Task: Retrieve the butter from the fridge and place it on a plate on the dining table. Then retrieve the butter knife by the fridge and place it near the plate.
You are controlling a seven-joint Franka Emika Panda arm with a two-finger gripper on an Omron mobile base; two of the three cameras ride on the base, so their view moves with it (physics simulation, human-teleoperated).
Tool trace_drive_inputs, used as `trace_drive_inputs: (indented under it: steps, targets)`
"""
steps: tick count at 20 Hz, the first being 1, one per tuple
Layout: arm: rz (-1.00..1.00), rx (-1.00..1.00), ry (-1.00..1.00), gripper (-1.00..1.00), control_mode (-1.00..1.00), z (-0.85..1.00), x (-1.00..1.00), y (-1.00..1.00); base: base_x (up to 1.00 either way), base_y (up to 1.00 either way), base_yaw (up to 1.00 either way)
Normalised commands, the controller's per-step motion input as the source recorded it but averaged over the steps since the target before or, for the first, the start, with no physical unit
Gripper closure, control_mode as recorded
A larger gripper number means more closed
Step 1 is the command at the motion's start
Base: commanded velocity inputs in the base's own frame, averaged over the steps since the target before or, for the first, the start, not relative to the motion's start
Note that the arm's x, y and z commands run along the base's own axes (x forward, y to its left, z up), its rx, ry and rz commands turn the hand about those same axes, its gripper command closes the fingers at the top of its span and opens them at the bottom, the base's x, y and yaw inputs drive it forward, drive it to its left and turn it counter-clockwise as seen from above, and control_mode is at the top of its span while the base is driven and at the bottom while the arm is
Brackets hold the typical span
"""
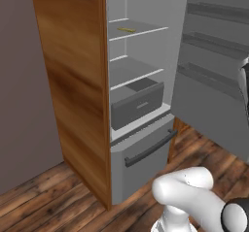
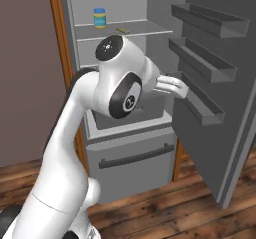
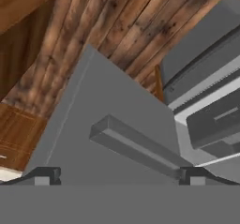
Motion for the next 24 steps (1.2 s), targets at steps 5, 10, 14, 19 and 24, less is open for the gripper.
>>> trace_drive_inputs:
  steps: [5, 10, 14, 19, 24]
  targets:
    - [-0.14, 0.27, 0.43, -1.0, -1.0, 0.0, -0.12, 0.52, 0.0, 0.0, 0.0]
    - [-0.04, 0.51, 0.09, -1.0, -1.0, -0.12, -0.32, 0.17, 0.0, 0.0, 0.0]
    - [-0.14, 0.44, -0.04, -1.0, -1.0, -0.08, 0.0, 0.52, 0.0, 0.0, 0.0]
    - [-0.52, 0.12, 0.08, -1.0, -1.0, -0.2, 0.36, 0.65, 0.0, 0.0, 0.0]
    - [-0.69, 0.0, 0.14, -1.0, -1.0, -0.24, 0.31, 0.54, 0.0, 0.0, 0.0]
